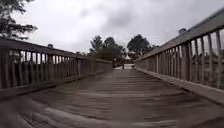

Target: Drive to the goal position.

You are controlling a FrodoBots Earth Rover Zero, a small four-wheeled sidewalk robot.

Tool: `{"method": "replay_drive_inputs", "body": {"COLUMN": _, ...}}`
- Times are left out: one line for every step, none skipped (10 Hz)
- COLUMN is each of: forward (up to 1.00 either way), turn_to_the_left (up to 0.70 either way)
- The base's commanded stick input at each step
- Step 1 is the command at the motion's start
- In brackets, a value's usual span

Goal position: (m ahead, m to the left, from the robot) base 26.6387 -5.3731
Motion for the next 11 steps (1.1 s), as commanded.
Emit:
{"method": "replay_drive_inputs", "body": {"forward": 0.85, "turn_to_the_left": 0.0}}
{"method": "replay_drive_inputs", "body": {"forward": 0.85, "turn_to_the_left": 0.0}}
{"method": "replay_drive_inputs", "body": {"forward": 0.85, "turn_to_the_left": 0.0}}
{"method": "replay_drive_inputs", "body": {"forward": 0.85, "turn_to_the_left": 0.0}}
{"method": "replay_drive_inputs", "body": {"forward": 0.85, "turn_to_the_left": 0.0}}
{"method": "replay_drive_inputs", "body": {"forward": 0.85, "turn_to_the_left": 0.0}}
{"method": "replay_drive_inputs", "body": {"forward": 0.85, "turn_to_the_left": 0.0}}
{"method": "replay_drive_inputs", "body": {"forward": 0.85, "turn_to_the_left": 0.0}}
{"method": "replay_drive_inputs", "body": {"forward": 0.85, "turn_to_the_left": 0.0}}
{"method": "replay_drive_inputs", "body": {"forward": 0.85, "turn_to_the_left": 0.0}}
{"method": "replay_drive_inputs", "body": {"forward": 0.85, "turn_to_the_left": 0.0}}
